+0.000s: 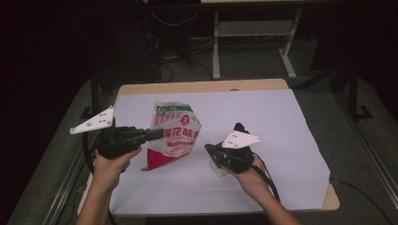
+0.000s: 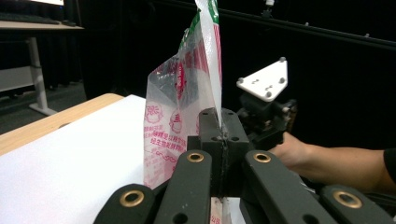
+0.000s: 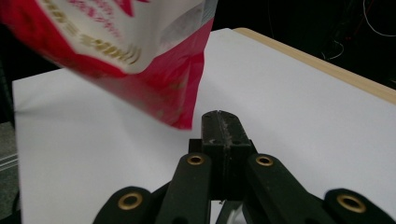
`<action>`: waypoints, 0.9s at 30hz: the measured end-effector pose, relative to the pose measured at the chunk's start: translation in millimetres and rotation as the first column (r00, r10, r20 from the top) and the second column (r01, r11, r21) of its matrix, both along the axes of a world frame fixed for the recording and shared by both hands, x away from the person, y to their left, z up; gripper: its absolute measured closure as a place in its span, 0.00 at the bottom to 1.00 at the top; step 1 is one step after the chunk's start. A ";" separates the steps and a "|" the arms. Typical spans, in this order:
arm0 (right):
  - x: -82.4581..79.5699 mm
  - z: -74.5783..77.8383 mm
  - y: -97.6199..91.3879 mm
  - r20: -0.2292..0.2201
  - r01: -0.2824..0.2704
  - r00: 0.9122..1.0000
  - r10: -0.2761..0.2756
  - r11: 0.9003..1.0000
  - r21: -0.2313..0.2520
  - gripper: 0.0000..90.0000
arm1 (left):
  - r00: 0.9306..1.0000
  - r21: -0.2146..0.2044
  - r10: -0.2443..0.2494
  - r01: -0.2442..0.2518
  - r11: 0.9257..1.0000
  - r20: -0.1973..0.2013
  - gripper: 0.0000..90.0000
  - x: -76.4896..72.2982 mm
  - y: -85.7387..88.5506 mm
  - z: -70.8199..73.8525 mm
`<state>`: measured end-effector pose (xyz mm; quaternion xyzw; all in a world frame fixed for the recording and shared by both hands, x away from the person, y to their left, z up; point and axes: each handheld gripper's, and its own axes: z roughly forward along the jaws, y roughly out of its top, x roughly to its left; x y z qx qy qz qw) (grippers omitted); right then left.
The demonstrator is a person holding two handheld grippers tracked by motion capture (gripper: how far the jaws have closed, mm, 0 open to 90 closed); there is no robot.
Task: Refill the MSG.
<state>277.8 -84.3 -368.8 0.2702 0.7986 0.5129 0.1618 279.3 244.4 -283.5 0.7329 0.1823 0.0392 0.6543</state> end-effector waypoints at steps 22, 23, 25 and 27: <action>5.6 -15.0 25.7 0.007 0.012 1.000 -0.012 1.000 -0.016 1.00 | 0.999 -0.015 -0.038 0.038 0.999 -0.011 1.00 8.9 -22.9 9.5; 3.7 -16.0 28.0 0.003 0.006 1.000 -0.006 1.000 -0.012 1.00 | 0.999 -0.015 -0.036 0.036 0.999 -0.017 1.00 10.1 -24.2 10.4; 0.2 -18.1 33.0 0.025 -0.005 1.000 0.005 1.000 -0.017 1.00 | 0.999 -0.017 -0.045 0.044 0.999 -0.029 1.00 11.9 -26.4 12.9; -3.3 -17.8 35.1 0.063 0.020 0.998 -0.019 1.000 -0.023 1.00 | 0.999 -0.006 -0.051 0.050 0.999 -0.020 1.00 10.6 -27.8 18.0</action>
